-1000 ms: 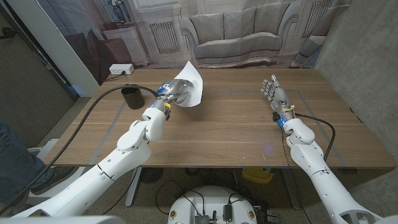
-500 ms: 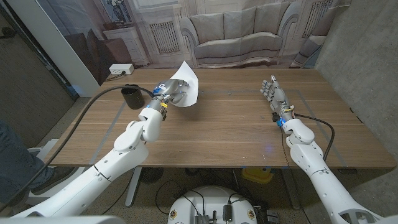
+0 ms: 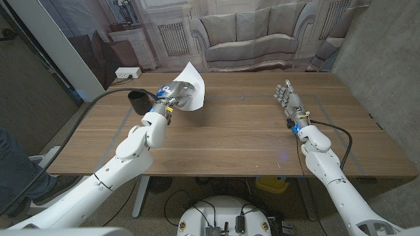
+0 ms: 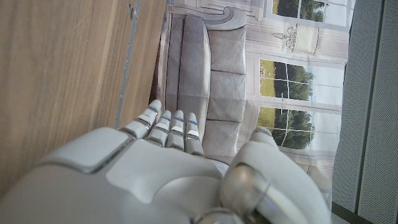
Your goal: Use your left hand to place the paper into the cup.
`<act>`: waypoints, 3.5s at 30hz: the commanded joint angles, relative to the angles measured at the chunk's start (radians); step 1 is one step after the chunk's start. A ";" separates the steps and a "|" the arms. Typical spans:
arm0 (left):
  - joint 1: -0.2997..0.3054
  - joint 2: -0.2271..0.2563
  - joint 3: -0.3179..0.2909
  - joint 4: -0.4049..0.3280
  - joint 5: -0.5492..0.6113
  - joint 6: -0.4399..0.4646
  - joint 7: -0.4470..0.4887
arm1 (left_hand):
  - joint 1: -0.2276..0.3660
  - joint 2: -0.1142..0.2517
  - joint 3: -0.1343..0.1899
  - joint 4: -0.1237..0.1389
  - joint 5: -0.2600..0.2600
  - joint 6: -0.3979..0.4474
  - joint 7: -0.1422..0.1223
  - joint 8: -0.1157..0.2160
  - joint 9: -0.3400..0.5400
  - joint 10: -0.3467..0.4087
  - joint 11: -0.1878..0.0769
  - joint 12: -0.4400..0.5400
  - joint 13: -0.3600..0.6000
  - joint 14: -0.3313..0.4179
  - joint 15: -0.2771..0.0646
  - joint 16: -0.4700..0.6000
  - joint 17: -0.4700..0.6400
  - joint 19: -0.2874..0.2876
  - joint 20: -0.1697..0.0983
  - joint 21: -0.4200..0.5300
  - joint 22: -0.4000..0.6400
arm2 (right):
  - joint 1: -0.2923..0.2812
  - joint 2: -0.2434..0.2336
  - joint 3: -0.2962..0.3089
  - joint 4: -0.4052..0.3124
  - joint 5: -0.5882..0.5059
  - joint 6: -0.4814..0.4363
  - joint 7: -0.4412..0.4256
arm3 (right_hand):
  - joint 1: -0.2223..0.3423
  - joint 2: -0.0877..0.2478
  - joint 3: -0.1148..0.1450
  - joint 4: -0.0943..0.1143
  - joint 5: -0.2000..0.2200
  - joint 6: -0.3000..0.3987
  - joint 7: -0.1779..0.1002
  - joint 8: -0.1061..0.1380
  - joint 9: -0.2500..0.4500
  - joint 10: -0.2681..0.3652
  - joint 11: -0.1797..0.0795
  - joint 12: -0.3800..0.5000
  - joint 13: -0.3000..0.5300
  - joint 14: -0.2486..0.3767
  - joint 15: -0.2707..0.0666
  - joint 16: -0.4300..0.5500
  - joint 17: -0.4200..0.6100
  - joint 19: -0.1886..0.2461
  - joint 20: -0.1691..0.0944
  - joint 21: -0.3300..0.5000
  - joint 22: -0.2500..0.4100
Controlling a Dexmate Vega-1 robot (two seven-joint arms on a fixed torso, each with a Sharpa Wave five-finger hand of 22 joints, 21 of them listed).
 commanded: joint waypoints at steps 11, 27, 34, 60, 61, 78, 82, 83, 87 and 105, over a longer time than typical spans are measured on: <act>0.031 0.026 -0.061 0.007 -0.004 -0.007 0.039 | -0.007 0.002 0.012 0.003 -0.004 0.018 -0.004 -0.003 0.001 0.013 -0.006 -0.003 0.006 0.013 -0.110 -0.004 0.003 0.000 0.006 -0.004 0.003 | -0.001 0.009 -0.006 0.003 -0.008 -0.004 -0.012 | 0.003 0.002 -0.001 -0.005 0.001 0.004 0.001 0.000 0.006 0.008 0.000 -0.003 0.002 0.004 -0.001 -0.006 0.003 0.010 -0.018 -0.007 0.004; 0.061 0.032 -0.099 0.013 -0.003 -0.004 0.067 | -0.009 0.002 0.018 0.006 -0.004 0.022 -0.007 -0.005 0.001 0.015 -0.010 -0.005 0.006 0.012 -0.111 -0.007 0.003 -0.004 0.005 -0.008 0.003 | 0.004 0.014 -0.017 0.002 -0.016 -0.014 -0.019 | 0.002 0.004 -0.002 -0.006 0.001 0.004 0.002 0.000 0.006 0.009 0.002 -0.002 0.002 0.005 -0.002 -0.005 0.003 0.012 -0.018 -0.010 0.004; 0.077 0.034 -0.120 0.017 -0.008 -0.009 0.086 | -0.011 0.002 0.019 0.007 -0.004 0.021 -0.006 -0.006 0.001 0.015 -0.010 -0.006 0.006 0.011 -0.111 -0.007 0.003 -0.007 0.006 -0.010 0.003 | 0.007 0.017 -0.019 0.008 -0.018 -0.014 -0.020 | 0.002 0.005 -0.002 -0.006 0.001 0.004 0.001 0.000 0.006 0.008 0.001 -0.003 0.002 0.005 -0.001 -0.006 0.003 0.013 -0.018 -0.012 0.004; 0.088 0.048 -0.177 0.064 -0.004 -0.016 0.116 | -0.014 0.001 0.026 0.010 -0.005 0.033 -0.012 -0.006 0.000 0.021 -0.014 -0.007 0.006 0.015 -0.116 -0.007 0.002 -0.009 0.004 -0.012 0.003 | 0.025 0.025 -0.021 0.036 -0.021 -0.021 -0.018 | 0.002 0.007 -0.003 -0.007 0.001 0.004 0.001 0.000 0.006 0.008 0.002 -0.003 0.002 0.005 -0.001 -0.006 0.003 0.015 -0.019 -0.018 0.005; 0.089 0.050 -0.180 0.064 -0.003 -0.014 0.115 | -0.014 0.001 0.026 0.010 -0.005 0.033 -0.012 -0.006 0.000 0.021 -0.015 -0.007 0.006 0.016 -0.116 -0.007 0.002 -0.009 0.004 -0.012 0.003 | 0.025 0.026 -0.020 0.034 -0.020 -0.023 -0.021 | 0.002 0.007 -0.003 -0.007 0.001 0.004 0.001 0.000 0.006 0.008 0.002 -0.003 0.002 0.005 -0.001 -0.006 0.003 0.015 -0.019 -0.018 0.005; 0.111 0.067 -0.239 0.107 -0.006 -0.031 0.143 | -0.016 0.004 0.032 0.012 -0.004 0.044 -0.013 -0.005 0.000 0.027 -0.011 -0.006 0.006 0.021 -0.120 -0.006 0.002 -0.011 0.002 -0.014 0.003 | 0.039 0.033 -0.030 0.049 -0.030 -0.026 -0.026 | 0.000 0.007 -0.005 -0.008 0.000 0.004 0.000 0.000 0.006 0.009 0.001 -0.002 0.002 0.005 0.000 -0.006 0.003 0.018 -0.019 -0.022 0.005; 0.114 0.070 -0.249 0.116 -0.003 -0.035 0.150 | -0.016 0.005 0.033 0.013 -0.004 0.047 -0.012 -0.004 0.000 0.029 -0.011 -0.006 0.006 0.022 -0.120 -0.006 0.002 -0.011 0.002 -0.014 0.003 | 0.049 0.036 -0.035 0.060 -0.035 -0.023 -0.023 | -0.001 0.007 -0.005 -0.008 0.000 0.004 0.001 0.000 0.006 0.008 0.002 -0.003 0.002 0.006 -0.002 -0.005 0.003 0.018 -0.019 -0.022 0.005; 0.114 0.069 -0.250 0.117 -0.001 -0.032 0.150 | -0.017 0.005 0.033 0.013 -0.004 0.047 -0.013 -0.004 0.000 0.029 -0.012 -0.006 0.006 0.022 -0.121 -0.006 0.002 -0.010 0.001 -0.014 0.003 | 0.051 0.039 -0.035 0.062 -0.034 -0.024 -0.025 | -0.001 0.007 -0.005 -0.008 0.000 0.004 0.000 0.000 0.006 0.008 0.003 -0.003 0.002 0.006 -0.001 -0.005 0.003 0.018 -0.019 -0.023 0.005; 0.115 0.077 -0.261 0.129 -0.005 -0.050 0.156 | -0.017 0.005 0.035 0.014 -0.004 0.049 -0.013 -0.004 0.000 0.032 -0.011 -0.005 0.006 0.023 -0.121 -0.006 0.002 -0.011 0.001 -0.014 0.003 | 0.058 0.044 -0.039 0.070 -0.038 -0.022 -0.025 | -0.001 0.007 -0.005 -0.008 0.000 0.004 0.001 0.000 0.006 0.008 0.001 -0.003 0.002 0.006 -0.001 -0.006 0.003 0.018 -0.019 -0.023 0.005; 0.101 0.087 -0.297 0.199 -0.011 -0.094 0.200 | -0.020 0.008 0.043 0.018 -0.004 0.062 -0.017 -0.003 0.000 0.039 -0.017 -0.005 0.007 0.028 -0.126 -0.005 0.003 -0.013 -0.001 -0.016 0.003 | 0.071 0.045 -0.044 0.066 -0.048 -0.039 -0.037 | -0.001 0.008 -0.006 -0.009 0.001 0.003 0.002 0.000 0.006 0.009 0.000 -0.003 0.002 0.006 0.000 -0.006 0.003 0.021 -0.019 -0.028 0.005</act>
